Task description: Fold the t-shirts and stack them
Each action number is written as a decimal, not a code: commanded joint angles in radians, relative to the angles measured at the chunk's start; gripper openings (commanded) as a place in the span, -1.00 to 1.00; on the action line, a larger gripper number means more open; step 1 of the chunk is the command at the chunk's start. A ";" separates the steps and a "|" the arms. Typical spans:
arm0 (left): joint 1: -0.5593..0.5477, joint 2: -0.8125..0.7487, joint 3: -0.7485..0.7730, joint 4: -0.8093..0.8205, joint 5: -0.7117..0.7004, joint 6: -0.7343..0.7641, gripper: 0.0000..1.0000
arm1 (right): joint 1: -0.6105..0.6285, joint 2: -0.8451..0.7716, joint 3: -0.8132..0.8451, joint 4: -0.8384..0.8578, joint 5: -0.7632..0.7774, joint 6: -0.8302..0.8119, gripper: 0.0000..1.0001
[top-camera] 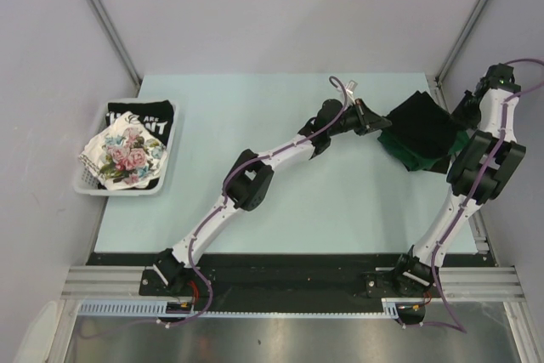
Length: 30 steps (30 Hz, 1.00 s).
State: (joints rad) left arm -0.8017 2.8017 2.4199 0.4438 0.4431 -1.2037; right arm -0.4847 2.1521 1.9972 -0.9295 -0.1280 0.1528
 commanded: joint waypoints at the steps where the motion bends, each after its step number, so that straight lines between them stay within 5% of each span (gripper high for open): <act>1: 0.052 -0.030 0.007 0.053 0.040 0.007 -0.93 | -0.043 0.023 0.020 0.195 0.218 -0.007 -1.00; 17: 0.047 -0.036 -0.008 0.022 0.075 0.003 -0.86 | -0.023 0.018 -0.052 0.144 0.183 -0.033 -0.98; 23: 0.047 -0.057 -0.041 0.021 0.075 0.012 -0.66 | -0.020 0.031 -0.052 0.129 0.191 -0.029 -0.92; 27: 0.047 -0.062 -0.045 0.009 0.074 0.018 -0.14 | -0.017 0.029 -0.052 0.135 0.205 -0.022 -0.74; 28: 0.047 -0.067 -0.047 0.009 0.074 0.019 0.98 | -0.017 0.031 -0.051 0.136 0.206 -0.021 -0.63; 30: 0.047 -0.070 -0.053 0.001 0.072 0.030 0.99 | -0.015 0.031 -0.046 0.138 0.203 -0.024 -0.50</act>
State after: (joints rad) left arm -0.7712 2.8017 2.3764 0.4225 0.4965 -1.1980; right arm -0.4812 2.1647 1.9442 -0.8692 -0.0219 0.1360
